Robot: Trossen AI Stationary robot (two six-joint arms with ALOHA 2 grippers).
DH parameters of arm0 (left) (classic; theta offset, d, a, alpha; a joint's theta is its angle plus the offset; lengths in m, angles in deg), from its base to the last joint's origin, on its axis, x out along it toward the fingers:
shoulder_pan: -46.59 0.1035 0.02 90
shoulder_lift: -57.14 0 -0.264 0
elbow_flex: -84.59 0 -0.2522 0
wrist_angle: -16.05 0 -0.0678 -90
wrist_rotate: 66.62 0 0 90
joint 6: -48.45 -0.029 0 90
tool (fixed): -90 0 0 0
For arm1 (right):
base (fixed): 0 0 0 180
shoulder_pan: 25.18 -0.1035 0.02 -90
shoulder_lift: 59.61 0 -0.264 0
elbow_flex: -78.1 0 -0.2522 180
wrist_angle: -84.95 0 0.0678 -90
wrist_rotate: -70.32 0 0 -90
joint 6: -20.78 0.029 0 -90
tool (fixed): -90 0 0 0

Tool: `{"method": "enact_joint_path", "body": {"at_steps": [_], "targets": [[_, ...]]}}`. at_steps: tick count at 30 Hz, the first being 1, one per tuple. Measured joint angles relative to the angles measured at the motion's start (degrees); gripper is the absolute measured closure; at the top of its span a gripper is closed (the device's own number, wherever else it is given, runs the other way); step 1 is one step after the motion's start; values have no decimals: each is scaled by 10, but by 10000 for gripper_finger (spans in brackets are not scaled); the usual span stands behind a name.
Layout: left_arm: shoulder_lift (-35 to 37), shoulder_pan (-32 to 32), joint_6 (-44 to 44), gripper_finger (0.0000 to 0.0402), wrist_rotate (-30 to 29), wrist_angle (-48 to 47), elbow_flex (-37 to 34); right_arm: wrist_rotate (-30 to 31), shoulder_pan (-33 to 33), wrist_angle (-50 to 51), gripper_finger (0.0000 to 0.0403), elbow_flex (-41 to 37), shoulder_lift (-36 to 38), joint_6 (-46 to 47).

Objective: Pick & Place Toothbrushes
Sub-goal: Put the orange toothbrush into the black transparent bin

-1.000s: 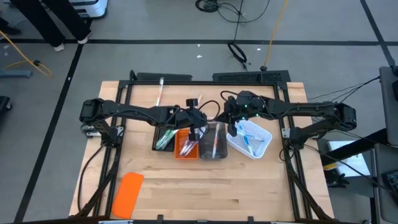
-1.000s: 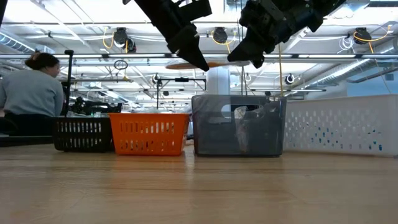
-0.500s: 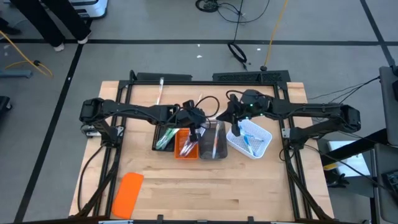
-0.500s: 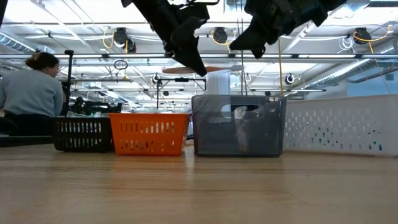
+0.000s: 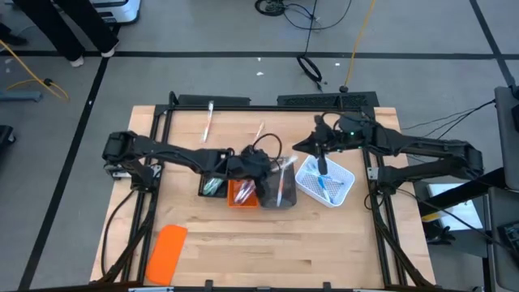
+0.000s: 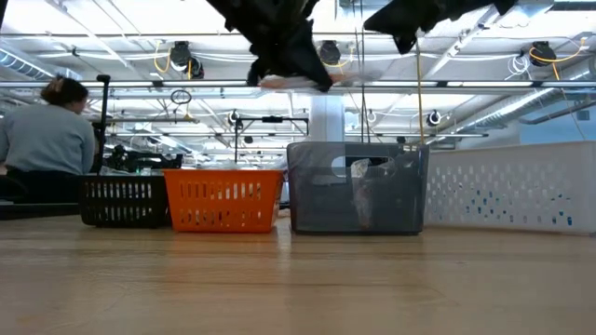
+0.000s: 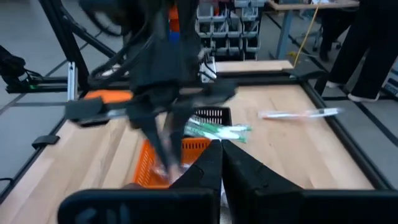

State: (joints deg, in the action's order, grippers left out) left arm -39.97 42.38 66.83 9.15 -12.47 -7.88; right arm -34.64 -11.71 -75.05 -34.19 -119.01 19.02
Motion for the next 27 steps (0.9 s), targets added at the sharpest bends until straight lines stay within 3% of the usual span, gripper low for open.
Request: {"method": "enact_joint_path", "body": {"at_steps": [4,8,15,18,27], "targets": [[-4,-25,26,394,23,109,-45,0,0,2,403,0,21,0],[-9,-42,65,394,-20,199,-97,2,0,7,403,0,38,-5],[-44,-52,121,394,-52,447,-184,2,0,19,403,0,49,-6],[-67,-53,141,394,-56,509,-200,2,0,22,403,0,49,-6],[-154,-58,189,394,-105,561,-192,24,0,34,403,0,49,-9]]}}
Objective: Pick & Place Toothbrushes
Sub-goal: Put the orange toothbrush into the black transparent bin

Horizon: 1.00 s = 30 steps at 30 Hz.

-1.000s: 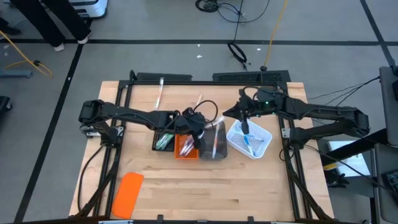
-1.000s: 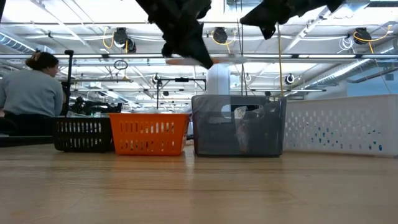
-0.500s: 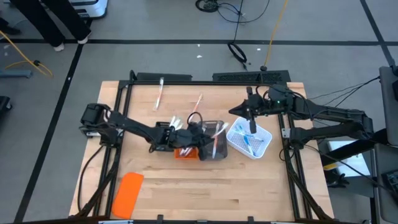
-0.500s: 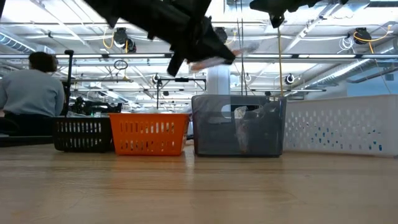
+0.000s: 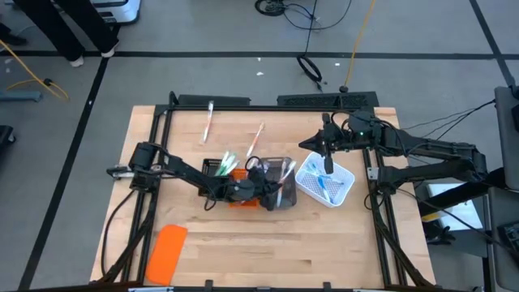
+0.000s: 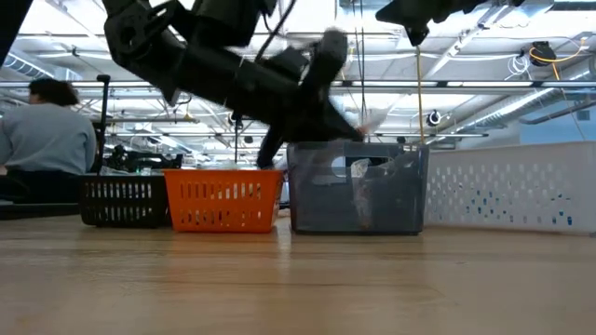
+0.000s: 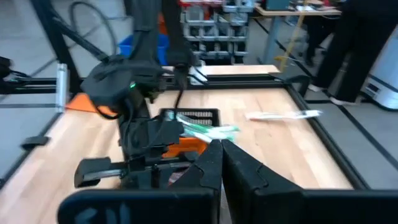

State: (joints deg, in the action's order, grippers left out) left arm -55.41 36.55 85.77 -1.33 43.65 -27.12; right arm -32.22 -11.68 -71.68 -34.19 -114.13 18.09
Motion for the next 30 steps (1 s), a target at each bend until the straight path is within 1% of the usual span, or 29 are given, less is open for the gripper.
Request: {"method": "enact_joint_path", "body": {"at_steps": [5,8,11,14,16,25,30], "targets": [[-10,0,4,388,-39,-8,-1,9,0,7,403,0,0,-2],[-9,0,3,382,-39,-4,-1,8,0,7,403,0,0,-2],[-9,0,3,386,-37,-8,-1,9,0,8,403,0,0,-3],[-9,0,1,389,-17,-9,-1,9,0,10,403,0,0,-11],[-9,0,2,383,-8,-8,-1,9,0,10,403,0,0,-11],[-9,0,6,295,-7,-8,-1,9,0,24,403,0,0,-12],[-9,0,7,258,-7,-4,-1,9,0,26,403,0,0,-12]]}}
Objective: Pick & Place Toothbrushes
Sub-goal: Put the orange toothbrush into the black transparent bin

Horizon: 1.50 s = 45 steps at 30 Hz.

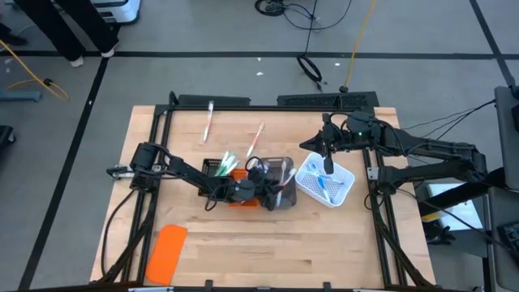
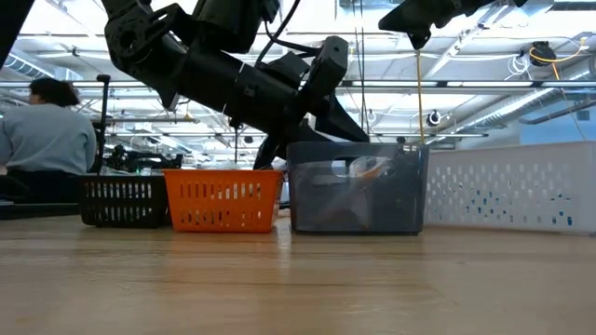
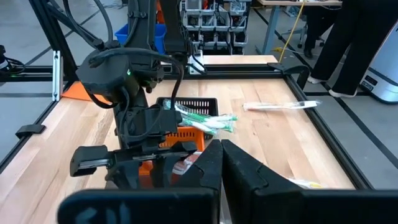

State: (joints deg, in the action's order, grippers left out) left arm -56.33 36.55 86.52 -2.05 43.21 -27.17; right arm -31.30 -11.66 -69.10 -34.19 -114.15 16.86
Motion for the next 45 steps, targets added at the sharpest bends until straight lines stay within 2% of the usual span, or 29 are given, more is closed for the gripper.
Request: {"method": "enact_joint_path", "body": {"at_steps": [4,7,14,21,30,40,45], "targets": [[0,0,-11,242,0,33,0,0,0,1,403,0,0,0],[8,0,-54,239,1,63,0,0,0,1,403,0,0,0],[82,1,-152,238,-6,19,0,-1,0,5,403,0,0,2],[189,12,-185,238,-92,-163,0,-2,0,6,403,0,0,2],[283,66,-145,238,-163,-405,0,-2,0,5,403,0,0,2],[319,175,-74,238,-166,-596,0,-2,0,6,403,0,0,2],[319,242,-49,238,-131,-665,0,-2,0,-3,403,-8,0,2]]}}
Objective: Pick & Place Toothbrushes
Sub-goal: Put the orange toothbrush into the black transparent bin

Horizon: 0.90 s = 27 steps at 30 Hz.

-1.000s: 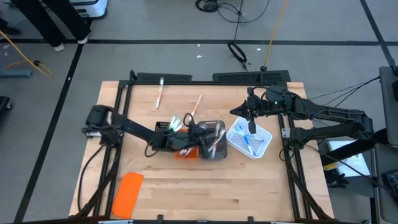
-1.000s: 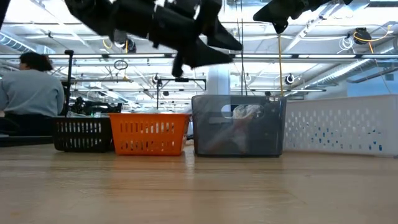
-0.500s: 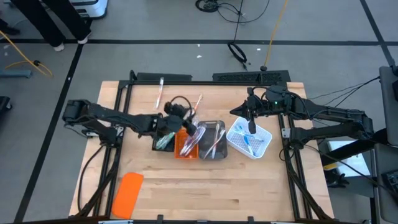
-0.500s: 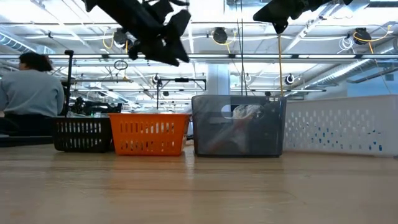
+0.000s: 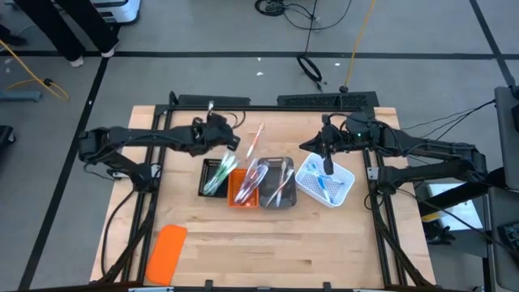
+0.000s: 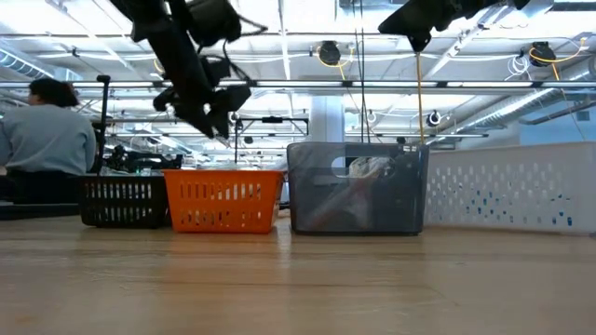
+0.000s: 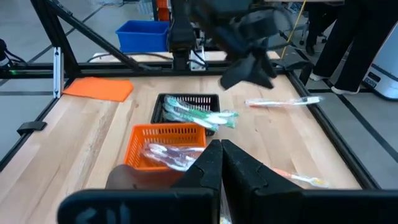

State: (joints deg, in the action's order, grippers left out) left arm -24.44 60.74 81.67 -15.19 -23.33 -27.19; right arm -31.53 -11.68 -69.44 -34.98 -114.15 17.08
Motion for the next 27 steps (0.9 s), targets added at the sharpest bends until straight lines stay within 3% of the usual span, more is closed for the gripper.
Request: {"method": "enact_joint_path", "body": {"at_steps": [5,15,27], "targets": [[0,58,-1,238,20,-17,0,0,0,-9,403,-16,0,0],[-6,171,-38,238,117,-16,0,0,0,-9,403,-21,0,0],[-26,240,-67,238,137,2,-31,0,0,-9,403,-21,0,0]]}}
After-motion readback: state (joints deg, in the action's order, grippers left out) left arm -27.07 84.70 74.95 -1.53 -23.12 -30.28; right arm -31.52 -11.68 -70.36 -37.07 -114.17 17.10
